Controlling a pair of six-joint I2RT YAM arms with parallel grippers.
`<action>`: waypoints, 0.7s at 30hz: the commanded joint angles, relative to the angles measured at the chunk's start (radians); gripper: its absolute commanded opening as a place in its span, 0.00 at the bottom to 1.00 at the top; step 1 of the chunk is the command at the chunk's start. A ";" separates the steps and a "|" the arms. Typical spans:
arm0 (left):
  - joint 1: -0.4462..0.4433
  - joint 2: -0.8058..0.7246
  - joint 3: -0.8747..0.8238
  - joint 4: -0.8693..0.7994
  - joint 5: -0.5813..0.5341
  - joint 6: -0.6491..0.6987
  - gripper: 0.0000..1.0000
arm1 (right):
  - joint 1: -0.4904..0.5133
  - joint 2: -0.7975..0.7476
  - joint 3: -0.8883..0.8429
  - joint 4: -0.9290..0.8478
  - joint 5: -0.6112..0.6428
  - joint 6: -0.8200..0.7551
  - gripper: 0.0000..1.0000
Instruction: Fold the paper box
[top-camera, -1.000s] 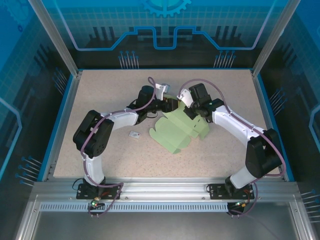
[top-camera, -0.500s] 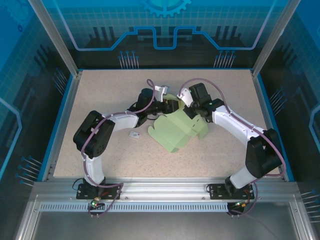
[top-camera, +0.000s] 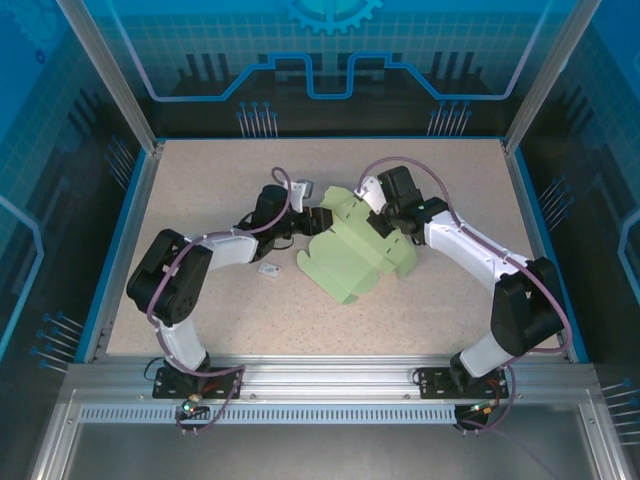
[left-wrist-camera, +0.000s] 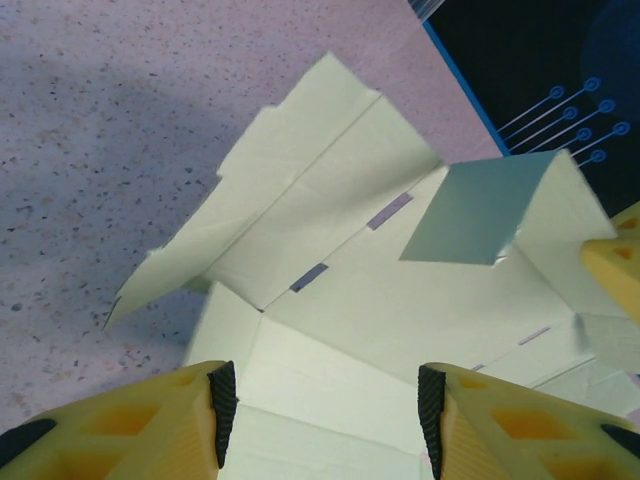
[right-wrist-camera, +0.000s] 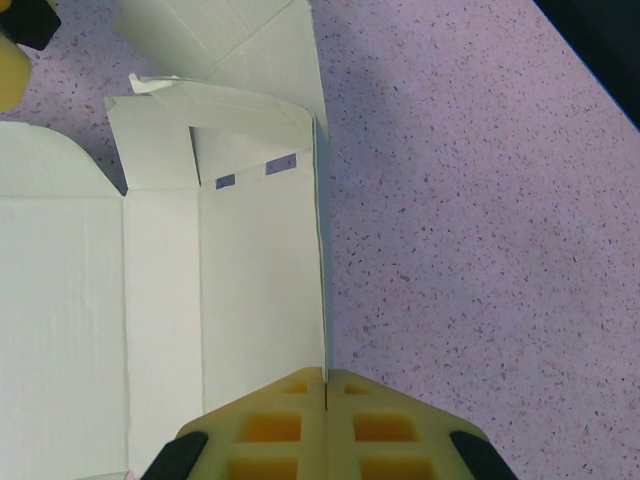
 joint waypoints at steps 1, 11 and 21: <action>0.001 0.046 0.008 -0.026 -0.034 0.076 0.54 | -0.007 0.012 0.023 -0.016 0.012 -0.010 0.00; -0.020 0.125 0.090 -0.053 -0.026 0.110 0.54 | -0.006 0.015 0.022 -0.017 0.006 -0.004 0.00; -0.040 0.143 0.127 -0.062 0.008 0.117 0.53 | -0.005 0.014 0.025 -0.019 0.005 -0.005 0.00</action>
